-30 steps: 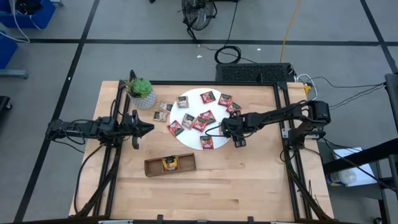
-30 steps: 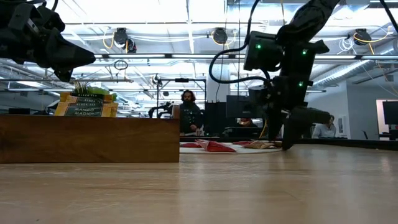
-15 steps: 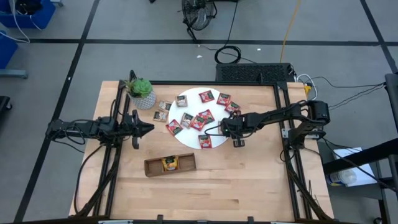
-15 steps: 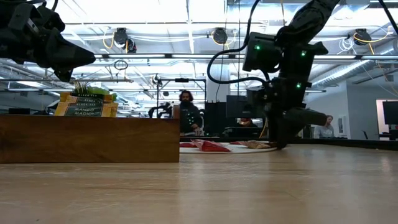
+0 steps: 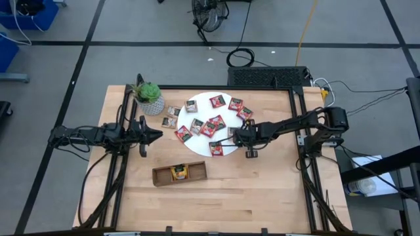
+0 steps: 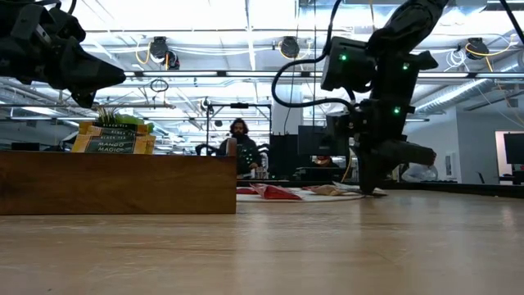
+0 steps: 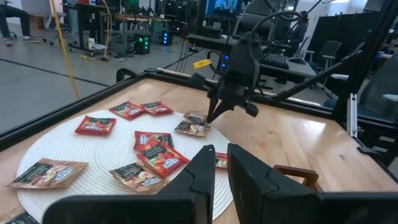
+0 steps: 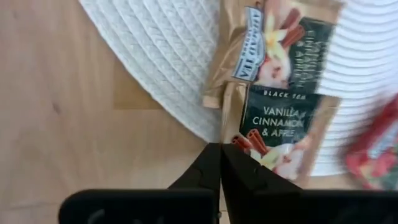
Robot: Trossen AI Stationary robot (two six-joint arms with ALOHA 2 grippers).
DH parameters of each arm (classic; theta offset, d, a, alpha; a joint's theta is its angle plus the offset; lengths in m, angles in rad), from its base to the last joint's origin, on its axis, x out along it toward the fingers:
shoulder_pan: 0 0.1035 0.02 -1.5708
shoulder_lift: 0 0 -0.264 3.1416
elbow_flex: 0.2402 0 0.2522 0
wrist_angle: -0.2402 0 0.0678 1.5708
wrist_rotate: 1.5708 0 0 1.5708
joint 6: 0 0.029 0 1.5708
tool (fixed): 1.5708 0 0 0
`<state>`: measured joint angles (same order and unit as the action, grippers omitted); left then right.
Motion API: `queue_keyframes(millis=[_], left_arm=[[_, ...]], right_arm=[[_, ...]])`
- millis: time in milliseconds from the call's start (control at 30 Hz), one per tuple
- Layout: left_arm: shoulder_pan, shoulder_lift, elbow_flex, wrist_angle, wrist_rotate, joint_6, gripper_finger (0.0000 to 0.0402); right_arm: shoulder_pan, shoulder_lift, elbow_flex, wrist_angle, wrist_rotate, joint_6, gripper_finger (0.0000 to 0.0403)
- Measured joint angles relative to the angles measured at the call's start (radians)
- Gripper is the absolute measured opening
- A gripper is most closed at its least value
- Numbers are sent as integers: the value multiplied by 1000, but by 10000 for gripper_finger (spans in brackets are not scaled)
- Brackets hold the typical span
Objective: Pick & Place Tea
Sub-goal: Put the brown tea bag into the right section of the wooden organizer
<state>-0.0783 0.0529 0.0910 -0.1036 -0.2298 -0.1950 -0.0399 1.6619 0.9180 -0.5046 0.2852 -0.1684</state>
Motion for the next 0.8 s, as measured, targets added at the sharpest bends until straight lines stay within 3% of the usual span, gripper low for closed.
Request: queue_keyframes(millis=[200,333,500,667,800], left_arm=[[0,0,0,0,0,0,47],[0,0,0,0,0,0,47],[0,0,0,0,0,0,47],[0,0,0,1,0,0,47],[0,0,0,1,0,0,47]], right_arm=[[50,-19,0,31,190,-50,1],[58,-60,0,77,217,-36,2],[-21,-140,0,83,51,106,28],[-223,-170,0,-41,-166,262,98],[-376,-159,0,-46,-366,271,154]])
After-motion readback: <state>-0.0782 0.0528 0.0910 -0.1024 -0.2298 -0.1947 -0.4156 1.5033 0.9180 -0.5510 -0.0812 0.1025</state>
